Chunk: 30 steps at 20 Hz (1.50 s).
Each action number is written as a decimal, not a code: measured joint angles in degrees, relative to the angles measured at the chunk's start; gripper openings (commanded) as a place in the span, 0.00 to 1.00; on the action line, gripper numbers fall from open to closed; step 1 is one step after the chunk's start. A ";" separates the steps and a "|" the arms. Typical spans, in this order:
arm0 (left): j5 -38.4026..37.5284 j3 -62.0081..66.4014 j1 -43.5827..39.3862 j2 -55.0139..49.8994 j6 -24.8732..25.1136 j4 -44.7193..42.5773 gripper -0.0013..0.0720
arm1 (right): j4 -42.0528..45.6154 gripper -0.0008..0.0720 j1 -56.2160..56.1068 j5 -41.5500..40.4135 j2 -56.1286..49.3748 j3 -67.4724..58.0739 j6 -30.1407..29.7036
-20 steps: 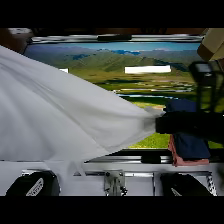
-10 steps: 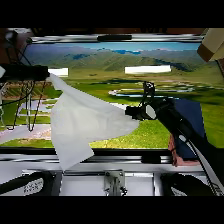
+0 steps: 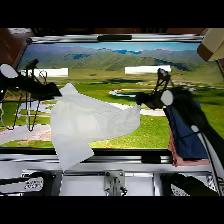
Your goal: Fold the shirts.
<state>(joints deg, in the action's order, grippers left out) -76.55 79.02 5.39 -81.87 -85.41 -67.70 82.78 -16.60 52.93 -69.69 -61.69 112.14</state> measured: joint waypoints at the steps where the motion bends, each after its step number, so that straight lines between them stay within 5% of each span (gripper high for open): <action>1: -2.80 -2.16 1.73 1.60 0.33 -0.48 0.70 | 1.16 0.71 2.10 4.61 1.79 -0.59 -3.50; 7: -8.13 -28.09 14.03 15.58 4.57 -1.42 0.70 | 0.61 0.71 11.61 24.33 8.50 0.13 -18.93; 16: 7.30 -45.53 22.75 18.53 9.29 2.86 0.68 | -11.45 0.71 13.79 23.32 9.90 7.52 -23.91; 17: 8.92 -45.88 22.47 17.97 9.38 4.07 0.57 | -11.91 0.71 13.79 23.04 9.70 8.17 -23.93; 19: 11.67 -46.31 21.31 16.52 9.57 6.84 0.53 | -12.57 0.71 13.79 22.84 8.76 9.66 -23.89; 21: 12.90 -46.42 19.58 14.71 9.62 9.25 0.48 | -12.81 0.88 13.29 21.92 7.19 11.13 -23.54; 22: 13.60 -46.53 18.49 13.53 9.62 10.73 0.27 | -13.31 0.88 12.59 21.09 6.10 11.93 -23.47; 24: 14.60 -46.56 16.90 11.69 9.70 11.63 0.07 | -14.05 0.88 11.08 18.99 3.52 13.14 -23.23; 30: 14.75 -45.57 15.30 10.19 10.47 12.46 0.07 | -19.82 0.88 5.07 7.74 -4.24 14.36 -21.64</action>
<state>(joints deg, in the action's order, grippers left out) -61.80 33.45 20.69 -71.68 -74.94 -55.24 62.96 -11.53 60.66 -73.93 -47.33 90.50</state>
